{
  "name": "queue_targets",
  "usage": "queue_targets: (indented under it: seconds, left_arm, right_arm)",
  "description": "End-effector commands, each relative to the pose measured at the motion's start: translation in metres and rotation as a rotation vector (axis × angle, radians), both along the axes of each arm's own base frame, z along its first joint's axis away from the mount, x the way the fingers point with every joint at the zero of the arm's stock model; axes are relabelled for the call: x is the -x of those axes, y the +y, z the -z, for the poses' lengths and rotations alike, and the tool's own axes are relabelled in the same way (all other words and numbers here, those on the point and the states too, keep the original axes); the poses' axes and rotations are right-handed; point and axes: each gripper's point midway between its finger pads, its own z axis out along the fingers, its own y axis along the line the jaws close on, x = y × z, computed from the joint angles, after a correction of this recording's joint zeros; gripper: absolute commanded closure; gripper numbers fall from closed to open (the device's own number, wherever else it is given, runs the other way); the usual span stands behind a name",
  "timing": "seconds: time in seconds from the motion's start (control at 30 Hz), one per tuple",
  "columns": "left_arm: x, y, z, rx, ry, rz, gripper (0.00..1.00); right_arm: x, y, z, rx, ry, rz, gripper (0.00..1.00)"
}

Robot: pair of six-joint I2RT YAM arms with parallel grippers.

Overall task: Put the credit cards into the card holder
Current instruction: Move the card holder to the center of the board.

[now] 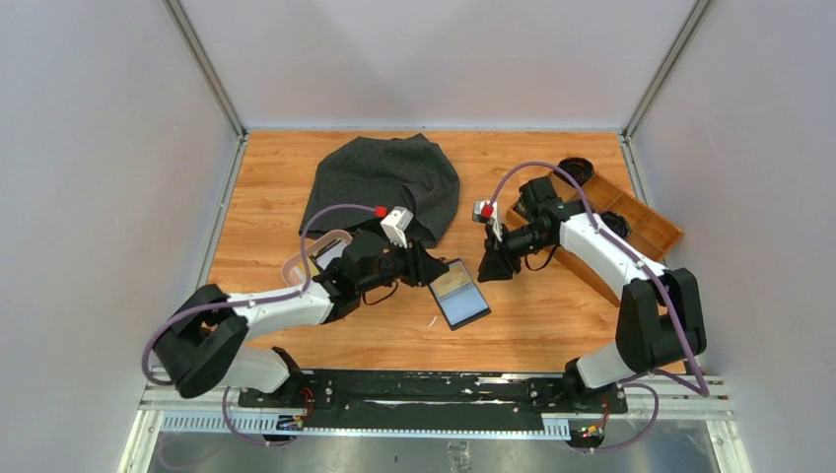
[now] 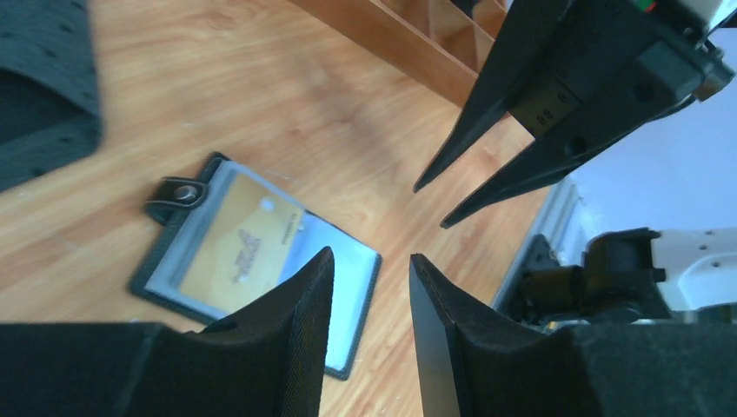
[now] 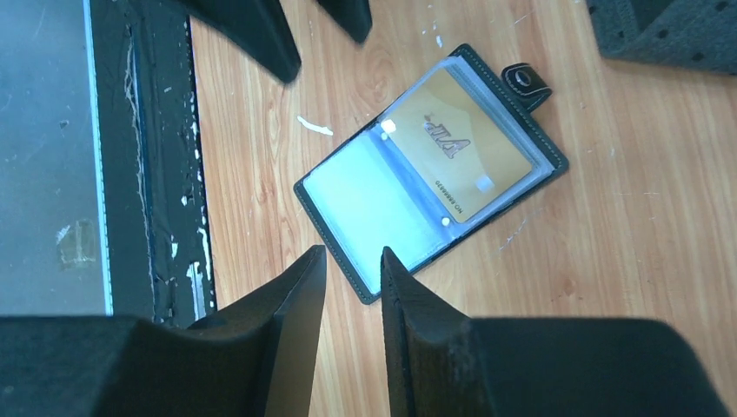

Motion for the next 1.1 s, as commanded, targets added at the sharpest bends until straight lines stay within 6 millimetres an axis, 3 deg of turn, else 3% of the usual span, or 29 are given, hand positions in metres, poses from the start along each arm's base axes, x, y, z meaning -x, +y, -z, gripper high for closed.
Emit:
queue_targets:
  seconds: [0.0, 0.1, 0.2, 0.3, 0.37, 0.57, 0.7, 0.83, 1.07]
  left_arm:
    - [-0.017, 0.046, 0.022, -0.266, -0.169, -0.121, 0.59]
    - [-0.016, 0.059, 0.002, -0.281, -0.287, -0.133, 0.59]
    - [-0.013, 0.08, -0.012, -0.265, -0.346, -0.204, 0.56]
    - [-0.001, 0.1, -0.015, -0.189, -0.322, -0.277, 0.37]
    - [0.011, 0.11, -0.012, -0.121, -0.29, -0.303, 0.26]
    - [0.043, 0.126, -0.009, 0.081, -0.211, -0.312, 0.14]
    - [0.053, 0.135, -0.003, 0.093, -0.168, -0.318, 0.07]
    - [0.058, 0.15, 0.008, 0.008, -0.137, -0.352, 0.06]
    - [0.061, 0.167, 0.003, -0.029, -0.152, -0.392, 0.05]
  right_arm:
    - [0.018, 0.005, 0.006, 0.0, -0.071, -0.106, 0.67]
    - [0.03, 0.011, 0.018, 0.045, -0.17, -0.21, 0.67]
    - [0.02, 0.012, 0.024, 0.103, -0.288, -0.246, 0.65]
    - [-0.001, 0.009, 0.027, 0.162, -0.356, -0.239, 0.58]
    - [-0.012, 0.013, 0.031, 0.17, -0.368, -0.27, 0.41]
    - [-0.045, 0.042, 0.035, 0.145, -0.247, -0.302, 0.36]
    - [-0.059, 0.052, 0.055, 0.2, -0.18, -0.303, 0.34]
    - [-0.058, 0.054, 0.077, 0.256, -0.107, -0.319, 0.32]
    - [-0.055, 0.05, 0.102, 0.316, -0.053, -0.324, 0.29]
